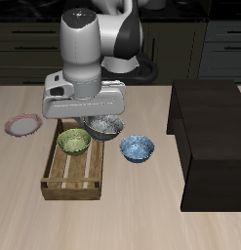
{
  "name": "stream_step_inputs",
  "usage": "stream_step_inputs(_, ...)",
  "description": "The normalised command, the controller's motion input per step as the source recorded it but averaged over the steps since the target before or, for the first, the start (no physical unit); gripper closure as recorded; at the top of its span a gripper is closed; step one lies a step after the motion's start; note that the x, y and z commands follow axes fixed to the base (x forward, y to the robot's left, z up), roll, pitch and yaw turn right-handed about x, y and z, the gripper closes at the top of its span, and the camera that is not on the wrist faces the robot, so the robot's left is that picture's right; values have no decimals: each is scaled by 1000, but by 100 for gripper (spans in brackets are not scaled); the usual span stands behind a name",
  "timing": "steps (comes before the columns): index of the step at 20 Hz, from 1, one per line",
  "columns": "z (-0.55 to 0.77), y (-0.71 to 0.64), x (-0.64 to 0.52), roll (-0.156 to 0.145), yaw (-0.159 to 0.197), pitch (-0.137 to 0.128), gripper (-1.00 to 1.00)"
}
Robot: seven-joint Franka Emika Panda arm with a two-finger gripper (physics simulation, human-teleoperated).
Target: Place the green bowl and the black bowl in the wooden tray
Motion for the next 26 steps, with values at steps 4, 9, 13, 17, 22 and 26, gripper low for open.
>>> stream_step_inputs(4,45,-248,-66,-34,-28,-12,100)
stream_step_inputs(9,-16,-280,-98,-27,-23,-9,100)
stream_step_inputs(13,-14,-139,-17,-18,-18,-7,100)
stream_step_inputs(17,-129,-273,17,-31,-19,7,100)
stream_step_inputs(22,-276,-313,-3,-41,-49,27,100)
stream_step_inputs(26,-358,-289,83,-50,-8,47,100)
